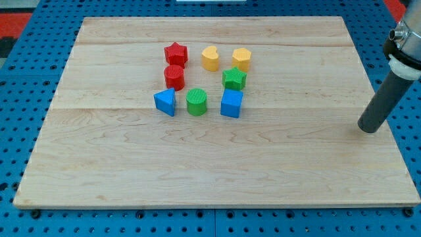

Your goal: Move the green star along with the red circle towards the center left

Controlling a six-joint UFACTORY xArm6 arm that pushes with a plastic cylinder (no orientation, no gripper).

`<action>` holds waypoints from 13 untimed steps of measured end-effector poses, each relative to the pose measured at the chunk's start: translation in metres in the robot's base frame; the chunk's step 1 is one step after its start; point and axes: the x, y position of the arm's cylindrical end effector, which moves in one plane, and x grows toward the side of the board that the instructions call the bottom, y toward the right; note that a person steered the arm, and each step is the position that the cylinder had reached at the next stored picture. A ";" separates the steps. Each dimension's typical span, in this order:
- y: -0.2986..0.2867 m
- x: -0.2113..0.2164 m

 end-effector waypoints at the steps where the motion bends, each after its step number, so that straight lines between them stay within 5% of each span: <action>1: 0.000 0.000; 6: -0.029 0.001; 8: -0.131 -0.005; 13: -0.146 -0.028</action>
